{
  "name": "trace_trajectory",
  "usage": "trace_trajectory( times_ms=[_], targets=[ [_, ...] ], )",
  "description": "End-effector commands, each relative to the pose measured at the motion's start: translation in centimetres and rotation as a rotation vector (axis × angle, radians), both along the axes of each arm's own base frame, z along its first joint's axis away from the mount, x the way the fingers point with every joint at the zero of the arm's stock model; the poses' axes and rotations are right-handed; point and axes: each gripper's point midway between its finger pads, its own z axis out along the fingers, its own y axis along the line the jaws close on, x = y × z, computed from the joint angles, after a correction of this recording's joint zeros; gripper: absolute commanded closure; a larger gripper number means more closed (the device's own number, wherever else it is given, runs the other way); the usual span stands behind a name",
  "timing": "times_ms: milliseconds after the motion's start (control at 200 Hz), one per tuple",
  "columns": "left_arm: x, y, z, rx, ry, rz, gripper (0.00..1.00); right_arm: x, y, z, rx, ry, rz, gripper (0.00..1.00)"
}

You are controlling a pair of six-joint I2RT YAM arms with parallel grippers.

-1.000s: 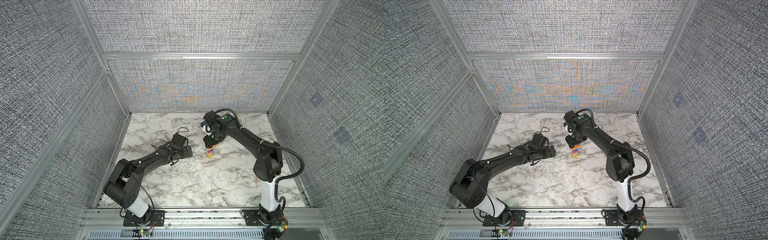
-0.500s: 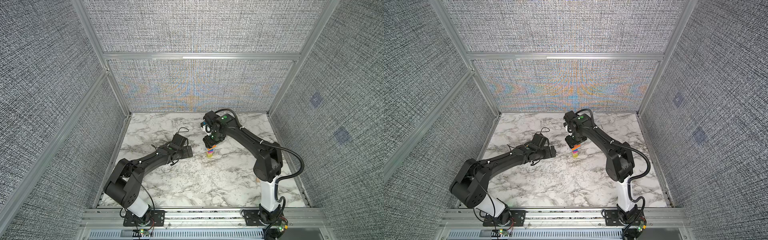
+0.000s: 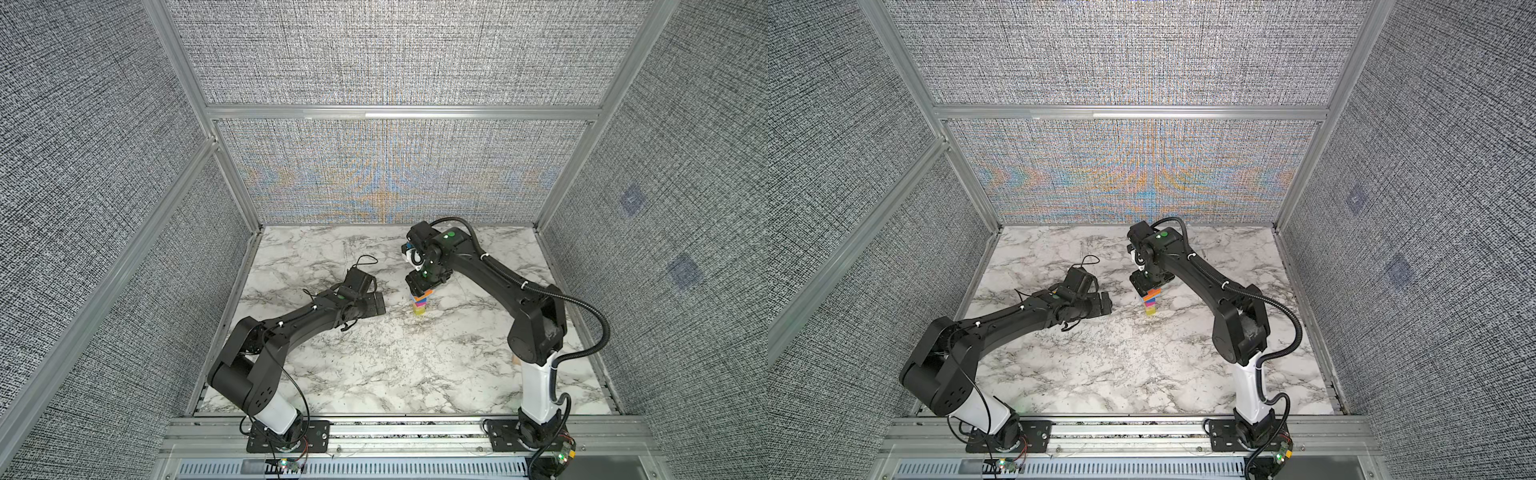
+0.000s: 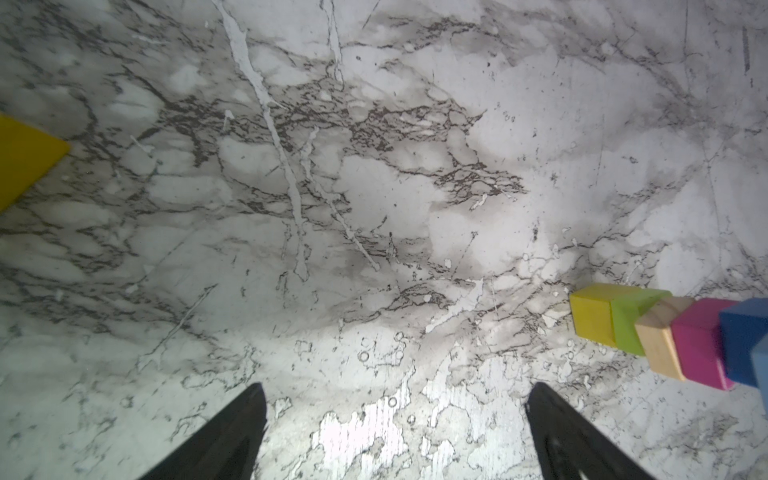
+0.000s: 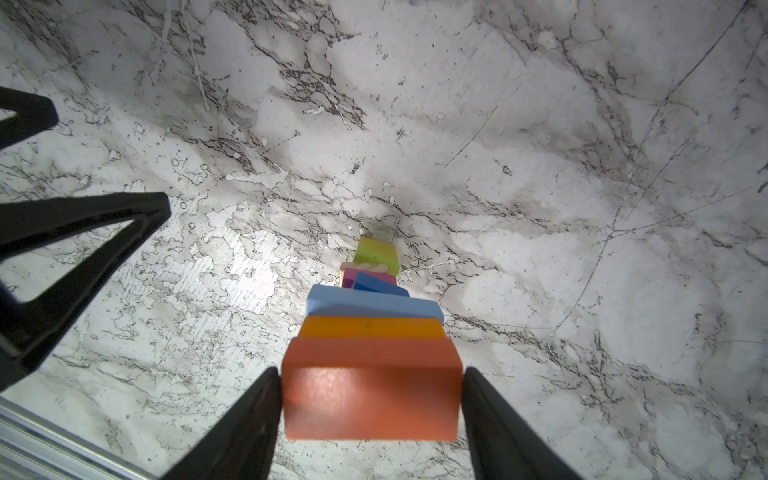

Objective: Build the wood block tower
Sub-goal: 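Open the right gripper to release the red-orange block and raise it, then move the open right gripper over the light-wood rectangular block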

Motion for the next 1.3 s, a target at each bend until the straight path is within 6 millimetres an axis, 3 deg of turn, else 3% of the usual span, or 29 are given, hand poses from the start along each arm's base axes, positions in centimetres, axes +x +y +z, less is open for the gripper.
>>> trace_trajectory(
  times_ms=[0, 345, 565, 735, 990, 1296],
  targets=[
    [0.1, 0.2, 0.7, -0.001, -0.014, 0.006, 0.02, -0.1, 0.1, 0.8, 0.023, -0.015, -0.011, 0.27],
    [-0.8, 0.9, 0.9, 0.007, -0.004, 0.015, 0.02, -0.8, -0.4, 2.6, 0.048, -0.037, -0.025, 0.24],
    [-1.3, 1.3, 1.8, 0.015, -0.013, 0.008, 0.02, -1.1, -3.1, 3.7, 0.000, -0.071, -0.148, 0.24],
    [-2.1, 1.5, 2.1, 0.003, -0.013, -0.008, 0.02, -2.0, -6.5, 3.9, 0.087, -0.043, -0.340, 0.24],
    [-3.1, 1.0, 1.9, -0.045, -0.021, -0.022, 0.02, -4.6, -13.6, 3.3, 0.209, -0.030, -0.636, 0.22],
    [-4.0, 0.1, 0.6, -0.104, -0.014, -0.029, 0.02, -8.9, -21.0, -0.8, 0.182, -0.050, -0.926, 0.20]
  ],
)
